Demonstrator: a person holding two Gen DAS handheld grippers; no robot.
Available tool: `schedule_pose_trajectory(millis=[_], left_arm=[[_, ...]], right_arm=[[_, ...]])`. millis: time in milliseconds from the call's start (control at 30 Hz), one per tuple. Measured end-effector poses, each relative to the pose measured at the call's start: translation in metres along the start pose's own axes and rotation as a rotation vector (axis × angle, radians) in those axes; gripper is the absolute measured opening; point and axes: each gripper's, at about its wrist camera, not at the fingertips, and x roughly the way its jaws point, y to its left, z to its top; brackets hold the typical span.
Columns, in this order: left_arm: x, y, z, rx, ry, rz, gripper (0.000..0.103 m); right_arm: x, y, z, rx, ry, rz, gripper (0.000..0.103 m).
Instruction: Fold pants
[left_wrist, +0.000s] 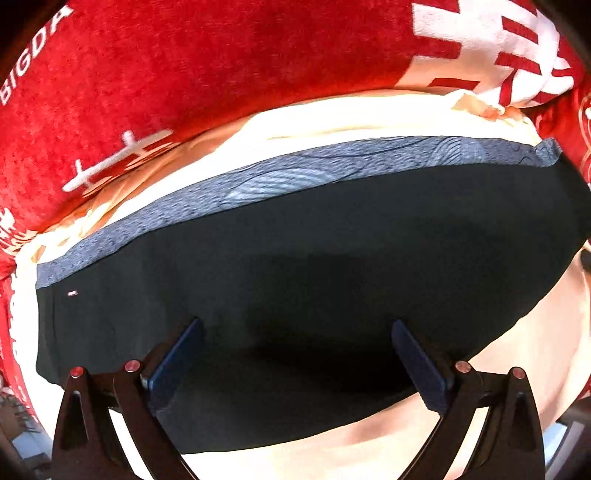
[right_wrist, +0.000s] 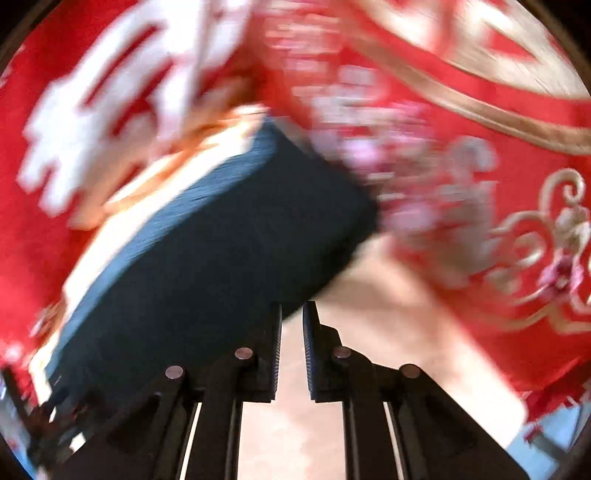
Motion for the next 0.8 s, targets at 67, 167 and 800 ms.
schedule_pose_trajectory(millis=[67,167,800], left_arm=[[0.005,-0.001,0.0,0.007,0.012,0.001,0.102],[0.019,-0.005,-0.004,0.051,0.027,0.024,0.102],[-0.009,0.001,-0.033,-0.002,0.059,0.014,0.102]], right_arm=[[0.006,0.031,-0.007,-0.108,0.018,0.054,0.013],[0.03,0.069,-0.012,-0.183,0.061,0.113,0.013],[0.045,0.018,-0.056,-0.033,0.189,0.164,0.025]])
